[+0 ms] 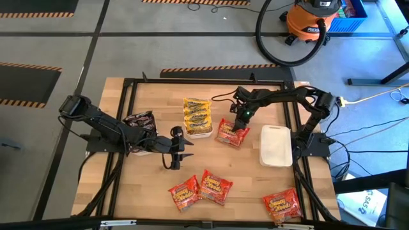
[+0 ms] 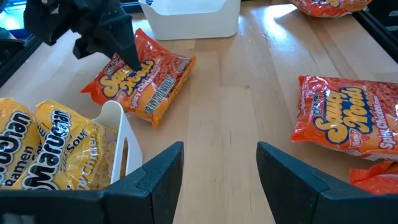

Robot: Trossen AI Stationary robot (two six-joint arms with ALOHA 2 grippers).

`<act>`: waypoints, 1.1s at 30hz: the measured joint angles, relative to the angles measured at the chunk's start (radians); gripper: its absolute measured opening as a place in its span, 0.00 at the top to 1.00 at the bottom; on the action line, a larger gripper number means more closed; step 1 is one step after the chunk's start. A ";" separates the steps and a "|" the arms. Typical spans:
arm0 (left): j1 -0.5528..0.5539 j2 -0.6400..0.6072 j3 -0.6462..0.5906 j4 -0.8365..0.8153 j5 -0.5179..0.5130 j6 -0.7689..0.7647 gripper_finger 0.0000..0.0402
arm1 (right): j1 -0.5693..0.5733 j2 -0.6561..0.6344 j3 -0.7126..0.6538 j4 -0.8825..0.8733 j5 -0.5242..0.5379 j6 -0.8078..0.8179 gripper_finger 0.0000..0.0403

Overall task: Sort Maruchan noodles
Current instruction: Put the top right orange noodle pack into the right white bin

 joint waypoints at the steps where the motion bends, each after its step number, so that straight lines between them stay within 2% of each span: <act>1: 0.000 0.000 0.000 0.000 0.000 0.000 0.51 | 0.000 -0.009 0.000 -0.006 0.007 -0.005 0.95; 5: 0.000 0.000 0.000 0.000 0.000 0.000 0.51 | 0.005 -0.076 0.003 -0.050 0.060 -0.009 0.96; 11: 0.000 0.000 0.000 0.000 0.000 0.000 0.51 | 0.031 -0.234 0.042 -0.221 0.193 -0.034 0.96; 21: 0.000 0.000 0.000 0.000 0.000 -0.001 0.51 | 0.130 -0.546 0.074 -0.466 0.373 -0.033 0.96; 28: 0.000 0.000 0.000 0.000 0.000 -0.003 0.51 | 0.207 -0.698 0.074 -0.646 0.516 0.019 0.95; 33: 0.000 0.000 0.000 0.000 0.000 -0.004 0.51 | 0.233 -0.778 0.074 -0.694 0.541 0.045 0.95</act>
